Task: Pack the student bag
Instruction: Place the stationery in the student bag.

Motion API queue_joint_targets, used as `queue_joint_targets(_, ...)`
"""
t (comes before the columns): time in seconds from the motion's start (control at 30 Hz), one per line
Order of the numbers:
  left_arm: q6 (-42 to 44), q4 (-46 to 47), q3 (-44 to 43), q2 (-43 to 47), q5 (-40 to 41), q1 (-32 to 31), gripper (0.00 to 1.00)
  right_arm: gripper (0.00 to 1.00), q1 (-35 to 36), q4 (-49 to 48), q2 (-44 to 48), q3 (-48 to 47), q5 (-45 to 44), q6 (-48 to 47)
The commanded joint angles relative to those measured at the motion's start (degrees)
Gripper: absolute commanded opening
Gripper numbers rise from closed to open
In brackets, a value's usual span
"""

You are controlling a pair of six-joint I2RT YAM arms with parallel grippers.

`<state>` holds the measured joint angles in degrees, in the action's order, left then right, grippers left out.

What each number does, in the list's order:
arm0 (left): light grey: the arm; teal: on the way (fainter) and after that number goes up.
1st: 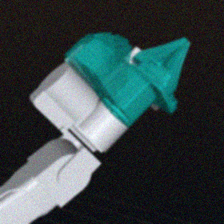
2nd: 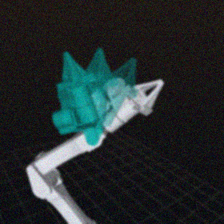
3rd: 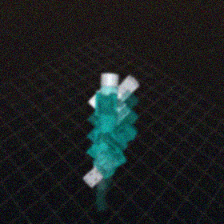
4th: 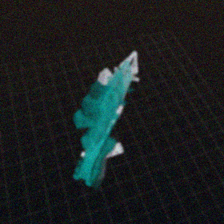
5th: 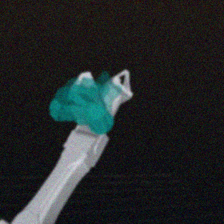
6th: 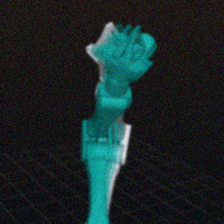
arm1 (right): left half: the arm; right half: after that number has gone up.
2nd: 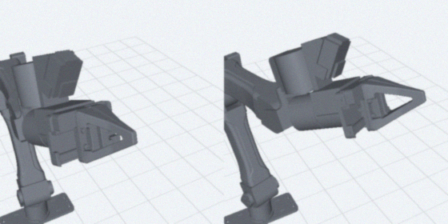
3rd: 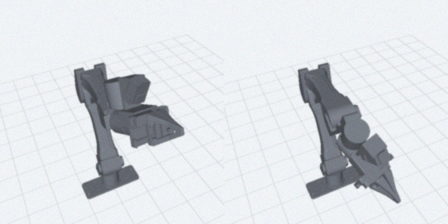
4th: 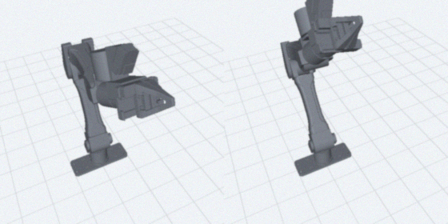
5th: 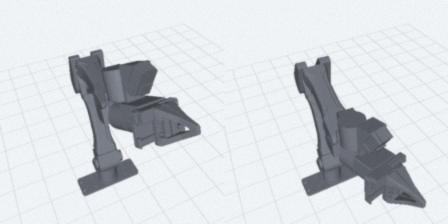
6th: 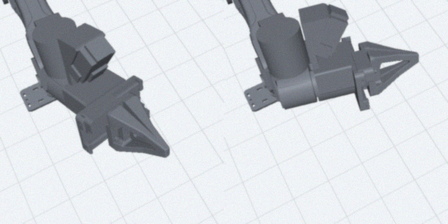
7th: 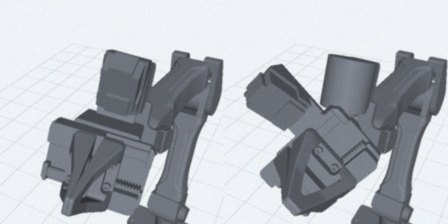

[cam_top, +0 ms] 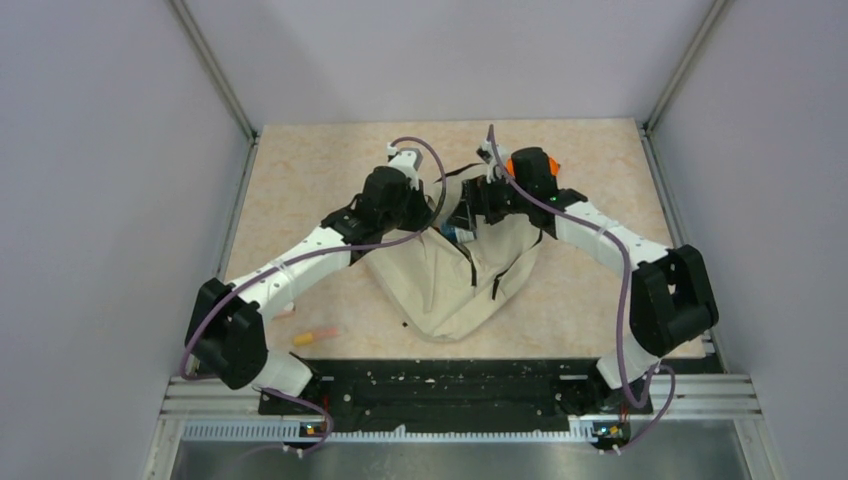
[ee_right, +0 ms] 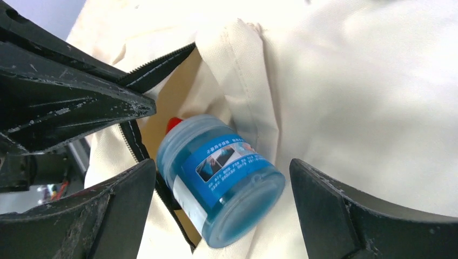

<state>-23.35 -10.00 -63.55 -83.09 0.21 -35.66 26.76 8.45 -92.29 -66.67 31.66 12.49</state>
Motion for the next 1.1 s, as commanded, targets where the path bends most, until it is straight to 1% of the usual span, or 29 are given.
queue_joint_targets(0.0, 0.9, 5.5, -0.3, 3.5, -0.8, 0.2, 0.0, 0.91, 0.3, 0.5, 4.0, 0.8, -8.3, -1.8)
queue_joint_targets(0.1, 1.1, 5.4, -0.3, 3.5, -0.8, 0.2, 0.0, 0.85, 0.3, 1.5, 5.2, 1.6, -9.6, -1.3)
queue_joint_targets(0.17, 1.2, 5.3, -0.3, 3.5, -0.8, 0.2, 0.0, 0.81, 0.3, 0.4, 5.9, 3.0, -7.8, -0.9)
queue_joint_targets(0.23, 1.3, 5.3, -0.3, 3.5, -0.8, 0.2, 0.0, 0.75, 0.3, -1.4, 5.7, 3.7, -5.2, -0.3)
queue_joint_targets(0.27, 1.3, 5.3, -0.3, 3.5, -0.7, 0.2, 0.0, 0.7, 0.3, -2.1, 5.2, 3.9, -4.0, 0.2)
queue_joint_targets(0.33, 1.4, 5.2, -0.3, 3.5, -0.7, 0.3, 0.0, 0.58, 0.5, -2.6, 3.7, 3.3, -1.6, 0.7)
queue_joint_targets(0.37, 1.4, 5.2, -0.3, 3.5, -0.7, 0.2, 0.0, 0.54, 0.7, -2.7, 3.0, 2.9, -0.4, 0.8)
queue_joint_targets(0.5, 1.4, 5.2, -0.6, 3.4, -0.8, 0.2, 0.0, 0.42, 2.7, -4.6, 0.3, 1.8, 3.5, 2.1)
queue_joint_targets(0.57, 1.3, 5.2, -0.7, 3.4, -0.7, 0.2, 0.0, 0.38, 4.5, -5.5, -1.1, 1.1, 4.4, 2.8)
queue_joint_targets(0.63, 1.2, 5.5, -0.8, 3.4, -0.7, 0.3, 0.0, 0.33, 6.1, -6.4, -2.6, 0.2, 4.6, 4.2)
queue_joint_targets(0.8, 1.0, 5.6, -1.2, 3.2, -0.8, 0.3, 0.0, 0.31, 8.7, -8.0, -6.0, -1.1, 8.2, 8.6)
queue_joint_targets(0.9, 0.5, 5.5, -1.7, 2.8, 1.3, 0.3, 0.0, 0.31, 9.0, -10.4, -6.1, 0.2, 9.5, 10.8)
queue_joint_targets(0.97, -0.4, 5.9, -1.9, 2.7, 1.5, 0.4, 0.0, 0.27, 9.1, -10.3, -6.0, 1.0, 8.4, 12.0)
queue_joint_targets(1.0, -0.8, 6.3, -2.0, 2.7, 1.5, 0.4, 0.0, 0.23, 9.3, -10.2, -5.7, 1.5, 7.1, 12.4)
queue_joint_targets(1.07, -1.9, 7.1, -2.1, 2.7, 1.4, 0.5, 0.0, 0.21, 10.1, -10.9, -4.6, 2.8, 2.4, 12.6)
